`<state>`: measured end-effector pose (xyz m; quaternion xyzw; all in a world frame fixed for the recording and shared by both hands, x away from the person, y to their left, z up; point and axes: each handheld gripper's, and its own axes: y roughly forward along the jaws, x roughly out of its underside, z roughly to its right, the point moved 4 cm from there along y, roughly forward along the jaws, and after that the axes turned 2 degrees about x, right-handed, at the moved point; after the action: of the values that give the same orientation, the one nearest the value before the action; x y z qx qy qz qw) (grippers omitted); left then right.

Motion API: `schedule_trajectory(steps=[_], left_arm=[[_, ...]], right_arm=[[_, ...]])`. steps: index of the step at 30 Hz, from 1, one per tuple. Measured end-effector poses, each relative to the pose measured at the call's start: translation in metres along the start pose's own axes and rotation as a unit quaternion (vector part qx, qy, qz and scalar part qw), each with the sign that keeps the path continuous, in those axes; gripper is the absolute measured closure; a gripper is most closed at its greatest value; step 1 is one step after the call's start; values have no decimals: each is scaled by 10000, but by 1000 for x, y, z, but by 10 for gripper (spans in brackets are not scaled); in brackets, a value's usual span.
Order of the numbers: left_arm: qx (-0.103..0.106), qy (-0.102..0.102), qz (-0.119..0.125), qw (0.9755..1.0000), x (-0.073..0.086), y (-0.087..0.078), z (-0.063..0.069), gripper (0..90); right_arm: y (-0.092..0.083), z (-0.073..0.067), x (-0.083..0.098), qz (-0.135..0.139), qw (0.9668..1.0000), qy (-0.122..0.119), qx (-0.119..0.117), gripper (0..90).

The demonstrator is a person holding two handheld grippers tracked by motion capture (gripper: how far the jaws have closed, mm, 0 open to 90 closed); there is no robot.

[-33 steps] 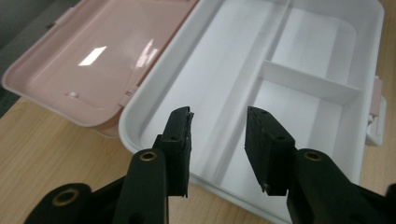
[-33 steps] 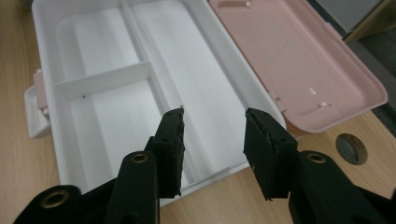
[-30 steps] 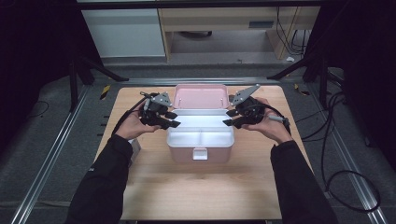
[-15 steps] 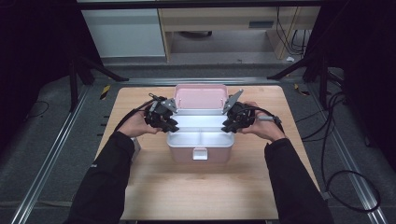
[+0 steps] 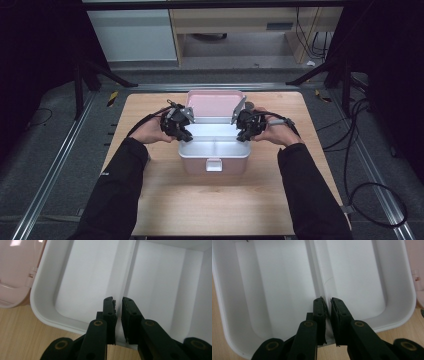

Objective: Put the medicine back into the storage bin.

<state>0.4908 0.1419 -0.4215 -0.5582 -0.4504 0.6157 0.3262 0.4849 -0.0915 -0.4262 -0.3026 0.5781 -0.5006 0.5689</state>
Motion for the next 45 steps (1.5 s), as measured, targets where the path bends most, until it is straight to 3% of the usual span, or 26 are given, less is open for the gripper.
schedule_trajectory(steps=[2, 5, 7, 18, 22, 30, 32, 36, 39, 40, 41, 43, 45], left_arm=[[27, 9, -21, 10000, 0, 0, -1, 816], [16, 85, -319, 9995, -5, 1, 0, 820], [36, 88, -378, 9992, -5, 2, 0, 824], [213, 158, -305, 9992, -5, -3, 3, 858], [124, 244, -309, 9991, -7, -8, 7, 862], [-98, 377, -208, 9990, -15, -35, 15, 861], [-104, 484, -198, 9986, -17, -48, 24, 863], [-108, 463, -165, 9987, -19, -59, 37, 864], [-92, 511, -225, 9984, -21, -74, 56, 865], [-92, 511, -225, 9984, -21, -74, 56, 864], [-67, 543, -262, 9982, -20, -77, 66, 865], [-71, 588, -274, 9979, -20, -78, 71, 866], [-85, 671, -288, 9973, -17, -80, 84, 866]], right_arm=[[0, 1, -2, -110, 9999, -11, -36, 823], [0, 2, -3, -215, 9997, 19, -91, 823], [1, 2, -4, -254, 9996, 6, -104, 824], [-2, 4, -4, -253, 9994, 88, -225, 834], [-7, 2, -5, -174, 9995, 38, -249, 846], [-32, -4, -10, 27, 9999, -139, -5, 854], [-48, -11, -13, 83, 9998, -178, 5, 858], [-63, -20, -13, 226, 9995, -232, 19, 858], [-78, -36, -13, 352, 9991, -197, -92, 860], [-78, -36, -13, 352, 9991, -197, -92, 860], [-83, -46, -13, 354, 9991, -220, -109, 865], [-86, -52, -13, 315, 9992, -230, -132, 866], [-90, -67, -12, 338, 9990, -236, -158, 868]])
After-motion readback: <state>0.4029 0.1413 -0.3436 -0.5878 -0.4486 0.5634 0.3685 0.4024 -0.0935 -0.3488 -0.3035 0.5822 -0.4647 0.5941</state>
